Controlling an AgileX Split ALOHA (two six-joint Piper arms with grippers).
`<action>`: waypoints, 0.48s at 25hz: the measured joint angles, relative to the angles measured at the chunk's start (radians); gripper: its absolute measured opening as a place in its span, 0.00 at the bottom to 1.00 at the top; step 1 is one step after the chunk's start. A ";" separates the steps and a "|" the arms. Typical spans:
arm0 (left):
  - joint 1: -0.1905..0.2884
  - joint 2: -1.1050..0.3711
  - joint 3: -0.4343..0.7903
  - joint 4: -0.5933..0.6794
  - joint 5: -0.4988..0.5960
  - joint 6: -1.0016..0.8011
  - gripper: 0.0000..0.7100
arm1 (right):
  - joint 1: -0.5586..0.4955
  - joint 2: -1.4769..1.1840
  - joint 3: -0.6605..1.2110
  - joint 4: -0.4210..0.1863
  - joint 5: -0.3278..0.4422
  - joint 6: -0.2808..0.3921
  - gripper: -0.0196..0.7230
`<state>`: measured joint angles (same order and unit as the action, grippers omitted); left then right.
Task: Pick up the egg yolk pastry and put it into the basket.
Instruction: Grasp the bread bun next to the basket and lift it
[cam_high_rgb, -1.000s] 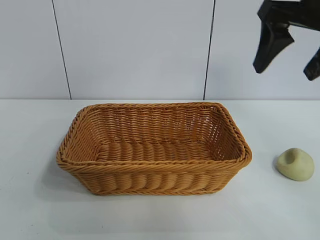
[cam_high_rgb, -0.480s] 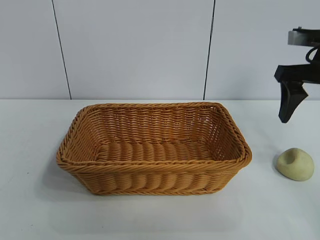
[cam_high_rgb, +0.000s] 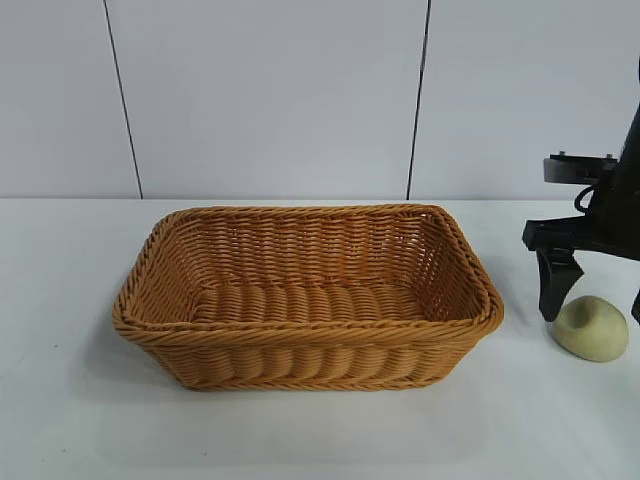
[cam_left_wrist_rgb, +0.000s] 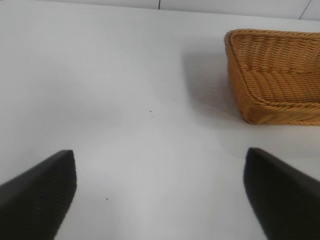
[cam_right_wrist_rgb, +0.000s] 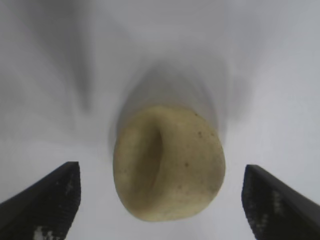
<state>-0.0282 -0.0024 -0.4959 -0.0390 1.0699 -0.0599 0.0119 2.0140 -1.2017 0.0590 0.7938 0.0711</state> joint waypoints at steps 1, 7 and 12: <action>0.000 0.000 0.000 0.000 0.000 0.000 0.92 | 0.000 0.008 0.000 -0.006 -0.004 0.001 0.82; 0.000 0.000 0.001 0.000 0.000 0.000 0.92 | 0.000 0.020 -0.001 -0.016 -0.004 0.002 0.43; 0.000 0.000 0.001 0.000 0.000 0.000 0.92 | 0.000 0.020 -0.001 -0.016 0.007 0.002 0.26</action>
<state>-0.0282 -0.0024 -0.4952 -0.0390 1.0699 -0.0599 0.0119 2.0342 -1.2025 0.0430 0.8008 0.0732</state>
